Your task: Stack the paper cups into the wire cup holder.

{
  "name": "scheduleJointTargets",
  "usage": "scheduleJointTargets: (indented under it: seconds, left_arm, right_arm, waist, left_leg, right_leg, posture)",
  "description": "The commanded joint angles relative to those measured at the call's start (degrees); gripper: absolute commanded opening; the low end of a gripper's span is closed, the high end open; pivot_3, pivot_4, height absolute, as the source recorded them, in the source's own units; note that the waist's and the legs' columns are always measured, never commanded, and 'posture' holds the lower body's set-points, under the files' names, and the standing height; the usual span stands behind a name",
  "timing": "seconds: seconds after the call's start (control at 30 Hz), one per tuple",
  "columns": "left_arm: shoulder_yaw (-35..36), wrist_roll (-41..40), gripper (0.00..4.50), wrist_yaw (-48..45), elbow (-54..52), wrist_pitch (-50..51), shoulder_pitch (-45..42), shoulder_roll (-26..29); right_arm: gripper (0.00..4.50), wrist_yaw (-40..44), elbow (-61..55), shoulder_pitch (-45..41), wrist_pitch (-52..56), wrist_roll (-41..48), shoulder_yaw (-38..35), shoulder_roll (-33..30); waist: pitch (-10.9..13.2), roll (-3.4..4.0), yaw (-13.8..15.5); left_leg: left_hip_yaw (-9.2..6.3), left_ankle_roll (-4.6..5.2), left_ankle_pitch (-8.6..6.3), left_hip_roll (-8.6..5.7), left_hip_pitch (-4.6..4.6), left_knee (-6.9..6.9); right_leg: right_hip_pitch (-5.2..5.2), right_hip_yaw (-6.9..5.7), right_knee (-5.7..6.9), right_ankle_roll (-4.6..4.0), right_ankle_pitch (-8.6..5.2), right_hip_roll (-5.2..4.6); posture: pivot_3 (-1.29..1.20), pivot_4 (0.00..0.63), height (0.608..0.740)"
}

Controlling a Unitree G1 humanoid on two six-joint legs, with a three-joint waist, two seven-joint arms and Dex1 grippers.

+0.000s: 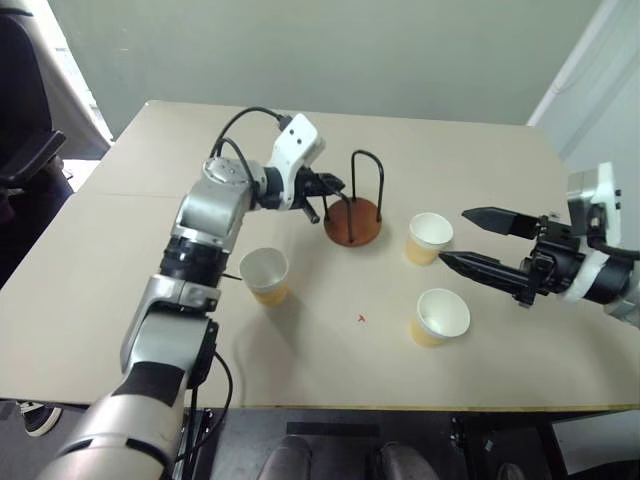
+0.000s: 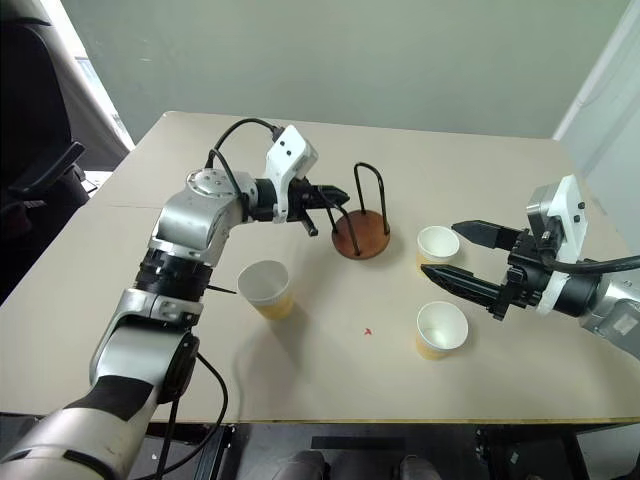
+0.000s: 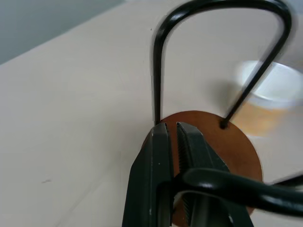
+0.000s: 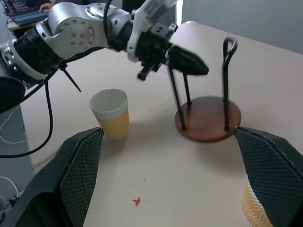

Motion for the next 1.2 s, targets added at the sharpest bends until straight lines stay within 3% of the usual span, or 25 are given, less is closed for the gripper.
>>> scheduleJointTargets:
  seconds: [0.03,0.33,0.57,0.8,1.2]
  left_arm:
    - [-0.6,-1.7,0.04,-3.8,-6.3,-0.2,0.8,1.2]
    - [-1.2,-5.9,0.04,-10.7,-12.6,-3.2,3.3,0.3]
    - [-5.8,-5.4,0.04,-19.2,-15.8,-6.7,6.0,3.6]
    - [-7.6,-5.4,0.04,-22.2,-18.0,-8.0,8.5,5.4]
    - [-13.8,2.9,0.04,-16.6,-18.8,-15.4,13.6,2.9]
  right_arm:
    - [4.5,2.5,-2.0,1.5,0.0,0.6,-2.5,-2.2]
    - [4.5,14.0,-2.5,11.5,-0.9,-3.7,-8.4,-7.9]
    - [4.5,22.0,-2.6,14.1,-1.6,-5.7,-10.0,-10.7]
    - [4.5,22.9,-2.2,13.3,-2.1,-6.9,-9.1,-10.4]
    - [4.5,21.1,-2.9,12.2,-1.8,-6.1,-8.4,-9.2]
  waist:
    - [0.0,0.0,0.1]
    - [0.0,0.0,0.2]
    - [0.0,0.0,-0.2]
    - [0.0,0.0,-0.3]
    - [0.0,0.04,-0.3]
  left_leg:
    - [0.0,0.0,0.0,0.02,-0.01,0.04]
    - [0.06,0.09,-0.05,-0.01,-0.15,0.19]
    - [0.16,0.14,-0.08,-0.05,-0.12,0.17]
    - [0.14,0.19,-0.1,-0.01,-0.11,0.18]
    - [0.14,0.21,-0.11,-0.01,-0.07,0.18]
  right_leg:
    - [0.0,0.0,0.01,0.01,0.01,-0.01]
    - [0.01,0.01,0.02,0.08,0.04,-0.11]
    - [0.01,0.07,0.01,0.08,0.04,-0.05]
    - [0.02,0.07,0.01,0.09,0.04,-0.06]
    - [0.05,0.07,0.01,0.1,0.03,-0.07]
  posture:
    - [0.0,0.15,0.74]
    - [0.0,0.15,0.74]
    - [0.0,0.15,0.74]
    - [0.0,0.15,0.74]
    - [0.0,0.15,0.74]
